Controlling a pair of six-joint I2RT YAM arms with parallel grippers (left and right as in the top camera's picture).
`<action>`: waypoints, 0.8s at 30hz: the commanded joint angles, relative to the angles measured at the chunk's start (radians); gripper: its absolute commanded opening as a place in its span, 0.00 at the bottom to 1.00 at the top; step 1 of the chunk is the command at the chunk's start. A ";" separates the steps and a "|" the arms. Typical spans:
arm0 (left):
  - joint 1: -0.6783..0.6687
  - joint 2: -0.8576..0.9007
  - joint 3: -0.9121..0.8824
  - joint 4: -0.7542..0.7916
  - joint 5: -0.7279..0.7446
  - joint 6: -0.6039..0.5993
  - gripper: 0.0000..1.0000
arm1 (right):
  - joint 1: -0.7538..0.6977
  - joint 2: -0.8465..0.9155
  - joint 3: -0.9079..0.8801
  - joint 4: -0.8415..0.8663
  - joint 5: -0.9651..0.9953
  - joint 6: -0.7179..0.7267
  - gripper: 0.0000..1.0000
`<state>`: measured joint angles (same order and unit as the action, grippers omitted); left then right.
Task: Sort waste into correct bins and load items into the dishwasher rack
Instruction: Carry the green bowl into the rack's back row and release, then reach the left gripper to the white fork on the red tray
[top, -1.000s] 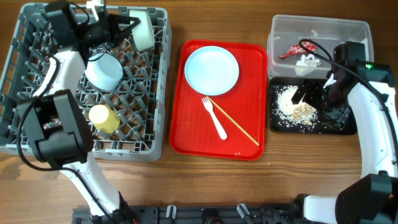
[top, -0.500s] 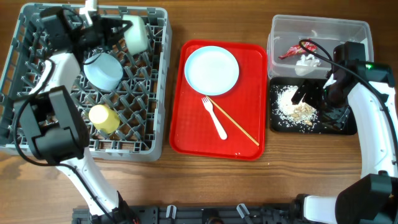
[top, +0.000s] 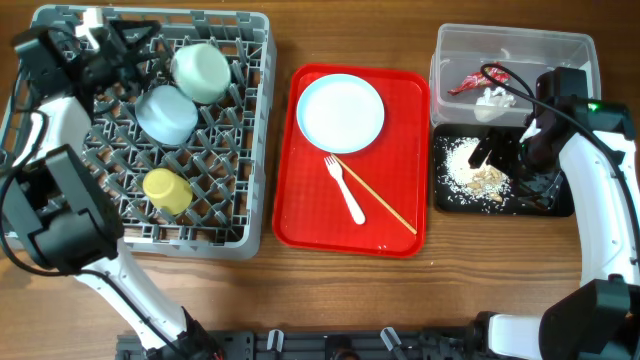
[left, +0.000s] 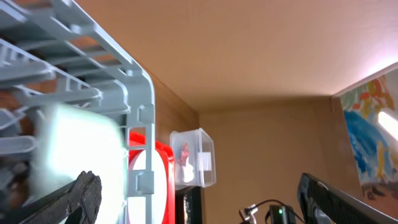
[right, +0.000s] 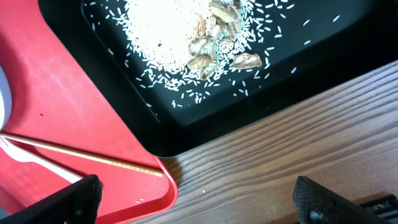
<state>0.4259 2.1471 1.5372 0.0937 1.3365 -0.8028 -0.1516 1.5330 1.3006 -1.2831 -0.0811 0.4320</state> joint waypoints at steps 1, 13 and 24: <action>0.025 -0.004 0.002 0.000 0.025 0.006 1.00 | -0.001 -0.019 0.021 -0.006 0.003 -0.010 1.00; 0.007 -0.178 0.002 -0.060 -0.074 0.034 1.00 | -0.001 -0.019 0.021 -0.005 0.003 -0.011 1.00; -0.231 -0.406 0.002 -0.666 -0.742 0.411 1.00 | -0.001 -0.019 0.021 -0.004 0.003 -0.013 1.00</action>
<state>0.2913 1.8393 1.5425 -0.4770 0.9066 -0.5392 -0.1516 1.5330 1.3006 -1.2861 -0.0811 0.4309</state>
